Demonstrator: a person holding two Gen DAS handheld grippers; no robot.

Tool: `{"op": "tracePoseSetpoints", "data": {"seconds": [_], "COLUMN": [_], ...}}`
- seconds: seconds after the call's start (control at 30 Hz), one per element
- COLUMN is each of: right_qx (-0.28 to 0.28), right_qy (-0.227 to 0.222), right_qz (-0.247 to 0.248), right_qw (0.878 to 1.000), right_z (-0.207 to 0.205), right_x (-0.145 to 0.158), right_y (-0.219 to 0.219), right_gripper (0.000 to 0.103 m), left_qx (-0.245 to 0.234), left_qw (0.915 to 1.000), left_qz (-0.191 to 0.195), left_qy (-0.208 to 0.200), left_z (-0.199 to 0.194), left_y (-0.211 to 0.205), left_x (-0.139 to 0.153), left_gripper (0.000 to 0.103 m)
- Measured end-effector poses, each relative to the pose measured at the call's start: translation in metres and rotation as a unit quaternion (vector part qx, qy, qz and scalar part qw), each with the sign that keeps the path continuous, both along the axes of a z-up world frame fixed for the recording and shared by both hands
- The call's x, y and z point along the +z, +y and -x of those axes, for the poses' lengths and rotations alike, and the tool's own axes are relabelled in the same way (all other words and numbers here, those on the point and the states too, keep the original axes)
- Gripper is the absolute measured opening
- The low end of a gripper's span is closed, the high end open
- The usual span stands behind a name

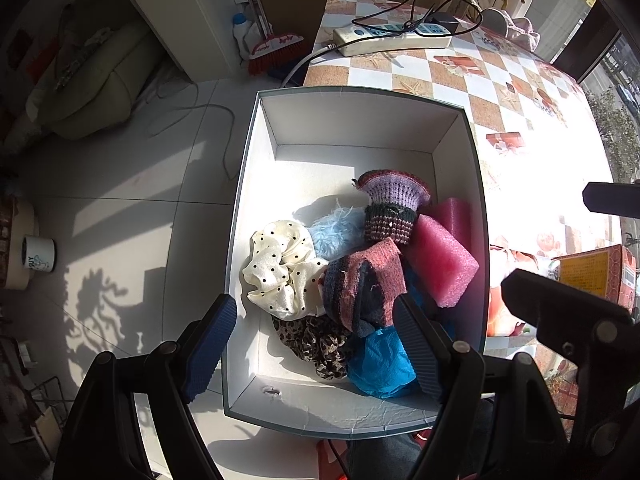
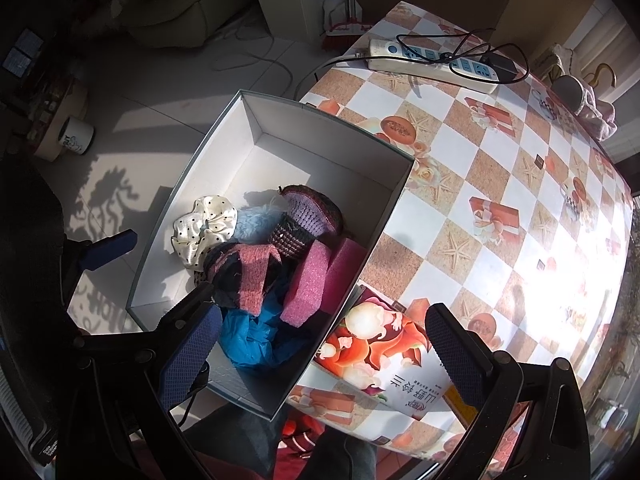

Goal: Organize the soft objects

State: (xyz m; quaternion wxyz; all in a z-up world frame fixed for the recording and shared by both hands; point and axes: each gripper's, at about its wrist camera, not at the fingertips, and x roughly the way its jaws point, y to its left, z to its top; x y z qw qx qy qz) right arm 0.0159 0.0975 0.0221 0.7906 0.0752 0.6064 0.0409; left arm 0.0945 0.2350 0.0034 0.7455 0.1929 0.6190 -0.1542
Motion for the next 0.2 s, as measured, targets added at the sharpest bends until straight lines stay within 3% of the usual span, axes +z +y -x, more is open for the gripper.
{"op": "tracePoseSetpoints", "data": {"seconds": [0.1, 0.2], "right_qx": [0.000, 0.000], "right_qy": [0.000, 0.001], "right_qz": [0.000, -0.001], "right_qw": [1.000, 1.000], "right_z": [0.0012, 0.0017], "right_x": [-0.0004, -0.0007], "right_y": [0.0009, 0.0014], "right_gripper": [0.103, 0.103], "left_qx": [0.001, -0.001], "left_qw": [1.0000, 0.9991], "left_qz": [-0.001, 0.039], "left_qy": [-0.007, -0.014], "left_z": [0.0013, 0.0022], "left_y": [0.0014, 0.0053], "left_x": [0.0011, 0.0087], "left_gripper": [0.083, 0.083]}}
